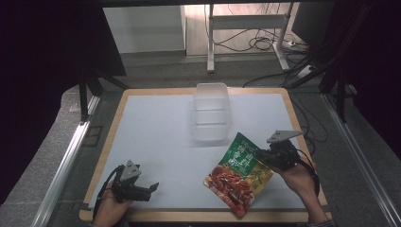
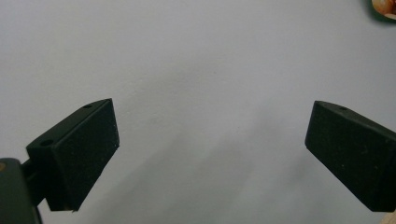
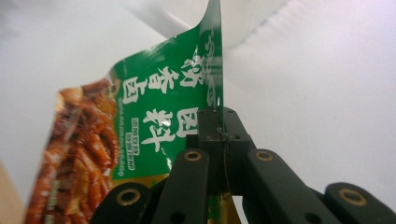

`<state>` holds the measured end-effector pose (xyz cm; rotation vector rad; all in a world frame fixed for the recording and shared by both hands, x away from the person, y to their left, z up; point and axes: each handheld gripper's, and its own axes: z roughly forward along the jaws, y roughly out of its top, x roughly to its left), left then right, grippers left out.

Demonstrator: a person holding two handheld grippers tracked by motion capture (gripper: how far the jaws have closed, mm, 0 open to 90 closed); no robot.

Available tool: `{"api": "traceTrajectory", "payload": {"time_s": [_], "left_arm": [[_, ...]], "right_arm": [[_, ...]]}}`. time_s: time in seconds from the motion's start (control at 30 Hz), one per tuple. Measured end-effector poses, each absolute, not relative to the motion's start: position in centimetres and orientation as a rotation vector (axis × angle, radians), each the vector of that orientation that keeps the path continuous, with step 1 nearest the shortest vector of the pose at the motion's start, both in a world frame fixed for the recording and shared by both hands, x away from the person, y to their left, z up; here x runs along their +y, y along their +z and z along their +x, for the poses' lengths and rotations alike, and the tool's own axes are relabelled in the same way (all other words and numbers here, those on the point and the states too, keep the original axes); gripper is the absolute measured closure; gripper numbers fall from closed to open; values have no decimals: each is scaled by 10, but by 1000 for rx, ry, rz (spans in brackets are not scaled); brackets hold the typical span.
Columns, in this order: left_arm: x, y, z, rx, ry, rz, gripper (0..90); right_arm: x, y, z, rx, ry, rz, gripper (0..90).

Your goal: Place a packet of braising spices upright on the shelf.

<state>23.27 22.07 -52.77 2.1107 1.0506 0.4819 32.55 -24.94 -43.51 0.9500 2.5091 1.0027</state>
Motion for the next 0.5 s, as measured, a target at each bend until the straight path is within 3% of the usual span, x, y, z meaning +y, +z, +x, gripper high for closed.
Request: {"api": "traceTrajectory", "payload": {"time_s": [0.5], "left_arm": [[223,-527,231,1038,470,2077,11]], "right_arm": [[-225,-384,306,2557,1139,800,885]]}}
